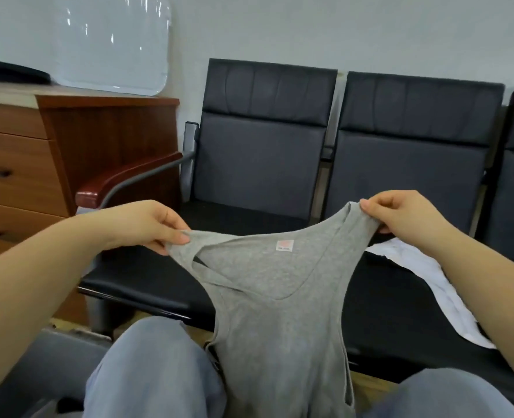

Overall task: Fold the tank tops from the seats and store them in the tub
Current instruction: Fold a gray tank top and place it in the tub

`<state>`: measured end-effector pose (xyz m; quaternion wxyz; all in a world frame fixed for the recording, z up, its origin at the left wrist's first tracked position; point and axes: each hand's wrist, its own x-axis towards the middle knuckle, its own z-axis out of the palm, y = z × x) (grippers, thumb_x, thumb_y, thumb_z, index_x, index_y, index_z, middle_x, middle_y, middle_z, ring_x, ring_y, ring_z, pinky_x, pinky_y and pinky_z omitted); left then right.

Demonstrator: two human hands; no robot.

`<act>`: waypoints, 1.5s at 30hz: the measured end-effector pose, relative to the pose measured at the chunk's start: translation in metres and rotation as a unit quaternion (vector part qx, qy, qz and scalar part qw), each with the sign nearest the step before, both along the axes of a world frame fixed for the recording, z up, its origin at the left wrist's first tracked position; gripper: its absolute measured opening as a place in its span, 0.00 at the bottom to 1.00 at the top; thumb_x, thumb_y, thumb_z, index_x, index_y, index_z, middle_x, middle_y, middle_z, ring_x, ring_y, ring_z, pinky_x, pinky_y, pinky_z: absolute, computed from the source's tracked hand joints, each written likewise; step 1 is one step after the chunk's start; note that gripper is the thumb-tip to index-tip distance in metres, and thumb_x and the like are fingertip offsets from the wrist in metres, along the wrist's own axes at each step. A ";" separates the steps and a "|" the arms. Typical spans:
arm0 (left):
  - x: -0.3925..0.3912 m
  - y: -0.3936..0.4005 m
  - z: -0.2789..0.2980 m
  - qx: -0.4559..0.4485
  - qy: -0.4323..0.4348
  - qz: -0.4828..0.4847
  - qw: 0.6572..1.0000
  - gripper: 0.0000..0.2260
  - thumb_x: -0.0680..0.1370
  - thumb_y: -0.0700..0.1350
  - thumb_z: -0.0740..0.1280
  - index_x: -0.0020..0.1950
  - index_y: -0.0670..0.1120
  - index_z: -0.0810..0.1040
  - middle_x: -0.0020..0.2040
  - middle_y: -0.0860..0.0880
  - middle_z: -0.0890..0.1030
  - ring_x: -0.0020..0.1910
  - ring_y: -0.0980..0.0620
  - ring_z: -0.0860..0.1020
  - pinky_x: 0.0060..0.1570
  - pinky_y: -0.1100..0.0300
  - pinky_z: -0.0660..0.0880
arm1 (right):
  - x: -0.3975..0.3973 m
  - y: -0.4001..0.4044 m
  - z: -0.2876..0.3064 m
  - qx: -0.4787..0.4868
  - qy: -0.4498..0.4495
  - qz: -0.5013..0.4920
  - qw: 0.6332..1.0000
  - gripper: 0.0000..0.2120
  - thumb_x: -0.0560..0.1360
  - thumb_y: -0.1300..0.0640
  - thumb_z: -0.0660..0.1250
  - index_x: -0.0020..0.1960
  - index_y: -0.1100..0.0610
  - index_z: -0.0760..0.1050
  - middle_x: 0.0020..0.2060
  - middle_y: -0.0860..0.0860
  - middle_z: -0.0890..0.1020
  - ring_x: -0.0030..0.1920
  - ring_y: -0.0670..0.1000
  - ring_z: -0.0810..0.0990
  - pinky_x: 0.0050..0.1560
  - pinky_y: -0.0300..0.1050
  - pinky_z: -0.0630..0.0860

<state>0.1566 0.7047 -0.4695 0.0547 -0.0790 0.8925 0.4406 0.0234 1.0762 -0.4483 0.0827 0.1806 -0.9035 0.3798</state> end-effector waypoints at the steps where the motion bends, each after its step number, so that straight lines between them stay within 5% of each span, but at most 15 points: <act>1: -0.006 -0.002 -0.007 -0.081 -0.003 0.016 0.997 0.04 0.74 0.45 0.72 0.48 0.47 0.82 0.43 0.47 0.84 0.44 0.50 0.83 0.39 0.64 0.78 | -0.006 -0.004 -0.005 0.058 0.025 -0.016 0.998 0.12 0.78 0.48 0.65 0.41 0.53 0.81 0.40 0.52 0.83 0.44 0.54 0.82 0.49 0.52 0.79; 4: -0.024 -0.003 -0.030 -0.157 -0.037 0.042 0.986 0.06 0.80 0.46 0.66 0.46 0.44 0.79 0.32 0.49 0.80 0.29 0.55 0.78 0.31 0.64 0.74 | -0.026 -0.018 -0.023 0.223 0.079 -0.065 0.969 0.15 0.79 0.45 0.60 0.41 0.52 0.77 0.36 0.51 0.81 0.40 0.53 0.79 0.41 0.48 0.76; 7: -0.043 -0.002 -0.054 -0.042 -0.051 0.125 0.990 0.08 0.81 0.46 0.63 0.47 0.42 0.76 0.26 0.50 0.74 0.24 0.54 0.73 0.27 0.62 0.72 | -0.046 -0.033 -0.043 0.243 0.067 -0.082 0.964 0.19 0.80 0.45 0.58 0.41 0.57 0.76 0.32 0.51 0.79 0.36 0.52 0.77 0.36 0.45 0.70; 10: -0.066 0.010 -0.074 0.237 0.016 0.245 0.940 0.06 0.82 0.45 0.62 0.50 0.44 0.75 0.29 0.50 0.79 0.26 0.56 0.78 0.25 0.64 0.75 | -0.064 -0.050 -0.069 0.033 -0.056 -0.082 0.995 0.18 0.80 0.50 0.61 0.41 0.63 0.76 0.27 0.52 0.80 0.29 0.51 0.78 0.35 0.43 0.71; 13: -0.092 0.026 -0.093 0.381 0.069 0.288 0.876 0.10 0.83 0.40 0.58 0.62 0.40 0.73 0.49 0.43 0.82 0.47 0.48 0.81 0.43 0.60 0.79 | -0.073 -0.066 -0.099 -0.142 -0.089 -0.089 0.982 0.12 0.79 0.54 0.64 0.46 0.62 0.79 0.31 0.50 0.83 0.35 0.48 0.83 0.44 0.45 0.78; 15: -0.108 0.032 -0.117 0.246 0.077 0.296 0.920 0.11 0.82 0.40 0.59 0.63 0.42 0.74 0.58 0.43 0.79 0.56 0.45 0.79 0.54 0.55 0.75 | -0.074 -0.077 -0.125 -0.054 -0.043 -0.090 0.994 0.10 0.79 0.54 0.62 0.53 0.59 0.79 0.41 0.51 0.84 0.42 0.49 0.81 0.45 0.43 0.75; 18: -0.121 0.038 -0.147 -0.094 0.043 0.194 0.976 0.15 0.82 0.48 0.60 0.68 0.48 0.68 0.60 0.46 0.77 0.52 0.50 0.75 0.50 0.56 0.71 | -0.065 -0.096 -0.168 0.070 -0.044 -0.022 0.996 0.20 0.79 0.52 0.61 0.70 0.53 0.66 0.55 0.53 0.80 0.54 0.54 0.79 0.51 0.47 0.74; 21: -0.136 0.041 -0.170 -0.120 -0.041 0.066 0.990 0.34 0.78 0.58 0.64 0.78 0.51 0.51 0.71 0.47 0.68 0.64 0.47 0.73 0.59 0.56 0.70 | -0.065 -0.111 -0.207 0.177 -0.024 0.032 0.983 0.30 0.80 0.46 0.59 0.77 0.52 0.52 0.71 0.51 0.68 0.70 0.54 0.67 0.71 0.49 0.61; 24: -0.152 0.035 -0.184 -0.195 -0.052 0.022 0.979 0.42 0.74 0.68 0.60 0.79 0.51 0.44 0.78 0.45 0.56 0.74 0.44 0.61 0.72 0.51 0.61 | -0.078 -0.122 -0.224 0.198 -0.031 0.034 0.979 0.33 0.80 0.42 0.55 0.78 0.53 0.47 0.76 0.52 0.60 0.75 0.52 0.58 0.76 0.46 0.47; 27: -0.168 0.028 -0.192 -0.306 -0.048 -0.003 0.951 0.43 0.76 0.70 0.52 0.79 0.48 0.36 0.80 0.47 0.44 0.78 0.48 0.46 0.75 0.53 0.44 | -0.101 -0.135 -0.226 0.216 -0.016 0.041 0.975 0.33 0.80 0.42 0.53 0.79 0.55 0.47 0.76 0.52 0.60 0.76 0.51 0.57 0.75 0.46 0.45; 30: -0.191 0.013 -0.197 -0.360 -0.041 -0.025 0.932 0.42 0.76 0.71 0.47 0.78 0.47 0.35 0.80 0.49 0.42 0.78 0.51 0.42 0.75 0.55 0.38 | -0.131 -0.148 -0.226 0.236 0.012 0.054 0.970 0.31 0.81 0.42 0.54 0.78 0.55 0.50 0.74 0.52 0.64 0.74 0.50 0.60 0.76 0.47 0.47; 37: -0.257 -0.028 -0.199 -0.427 -0.011 -0.032 0.904 0.40 0.76 0.70 0.44 0.79 0.47 0.39 0.80 0.47 0.50 0.78 0.51 0.49 0.76 0.52 0.40 | -0.205 -0.173 -0.236 0.213 0.095 0.037 0.972 0.31 0.77 0.42 0.51 0.75 0.57 0.62 0.64 0.55 0.77 0.64 0.54 0.74 0.71 0.51 0.61; 42: -0.301 -0.045 -0.207 -0.443 0.016 -0.020 0.896 0.39 0.76 0.70 0.44 0.78 0.49 0.35 0.80 0.47 0.50 0.78 0.50 0.51 0.76 0.49 0.41 | -0.248 -0.190 -0.239 0.162 0.164 0.021 0.973 0.26 0.77 0.50 0.59 0.73 0.58 0.66 0.49 0.55 0.81 0.49 0.58 0.78 0.58 0.52 0.70; 45: -0.312 -0.047 -0.208 -0.457 0.081 -0.013 0.886 0.37 0.78 0.67 0.49 0.79 0.48 0.41 0.79 0.46 0.52 0.77 0.47 0.55 0.75 0.49 0.47 | -0.260 -0.196 -0.241 0.191 0.278 -0.016 0.941 0.20 0.73 0.50 0.60 0.60 0.61 0.74 0.43 0.57 0.78 0.42 0.59 0.76 0.45 0.52 0.70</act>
